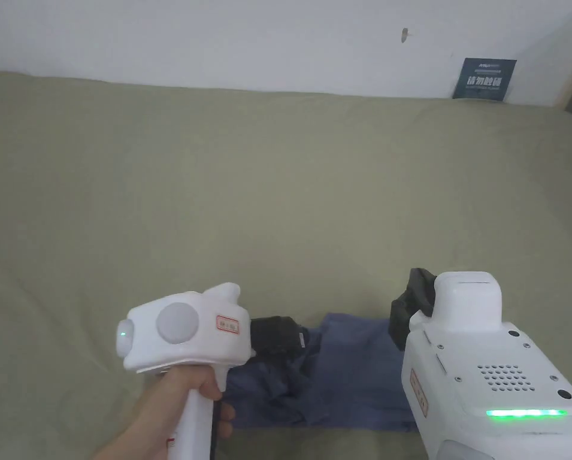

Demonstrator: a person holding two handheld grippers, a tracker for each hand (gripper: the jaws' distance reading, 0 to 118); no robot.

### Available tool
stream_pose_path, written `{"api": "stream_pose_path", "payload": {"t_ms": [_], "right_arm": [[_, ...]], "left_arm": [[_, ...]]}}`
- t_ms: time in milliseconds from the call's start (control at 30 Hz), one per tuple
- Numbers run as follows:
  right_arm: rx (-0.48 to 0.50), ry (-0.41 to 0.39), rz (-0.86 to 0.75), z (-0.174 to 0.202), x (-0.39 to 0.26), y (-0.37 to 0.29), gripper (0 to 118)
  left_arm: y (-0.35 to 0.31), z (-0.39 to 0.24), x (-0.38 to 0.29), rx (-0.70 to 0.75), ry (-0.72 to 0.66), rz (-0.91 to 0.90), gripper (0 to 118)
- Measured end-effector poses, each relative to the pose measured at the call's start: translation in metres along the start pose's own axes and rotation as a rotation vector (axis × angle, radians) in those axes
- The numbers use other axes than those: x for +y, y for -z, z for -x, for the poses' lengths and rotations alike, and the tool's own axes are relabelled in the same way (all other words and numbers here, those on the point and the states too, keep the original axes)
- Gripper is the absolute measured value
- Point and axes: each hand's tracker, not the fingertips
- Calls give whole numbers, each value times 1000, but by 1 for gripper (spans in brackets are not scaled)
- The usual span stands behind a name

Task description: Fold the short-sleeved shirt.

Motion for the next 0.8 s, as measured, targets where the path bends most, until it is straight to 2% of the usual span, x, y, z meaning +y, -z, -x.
{"api": "stream_pose_path", "payload": {"t_ms": [67,100,133,167,200,267,400,500,667,733,800], "right_arm": [[4,1,6,1,0,2,8],[7,7,6,1,-1,2,8],[12,18,7,2,-1,1,8],[15,20,10,3,-1,2,8],[16,20,11,5,-2,2,8],[23,21,12,7,-3,1,8],[28,17,18,9,-4,2,8],[27,16,26,8,-4,4,8],[19,-10,43,4,-8,8,8],[17,-10,53,2,-11,9,8],[16,-11,61,1,-13,9,8]], "left_arm": [[-39,-2,0,-47,3,-52,110],[-52,4,-1,-53,-1,-78,97],[-68,13,-2,-53,-11,-94,71],[-79,23,-3,-54,-24,-119,28],[-85,31,-4,-56,-35,-139,0],[-87,44,-1,-14,-59,-127,0],[-57,42,-1,-42,-91,-32,0],[-11,24,-14,-77,-68,24,0],[58,-9,-23,-155,-111,72,0],[68,-15,-29,-96,-76,54,0],[58,-14,-26,-124,-77,61,0]]}}
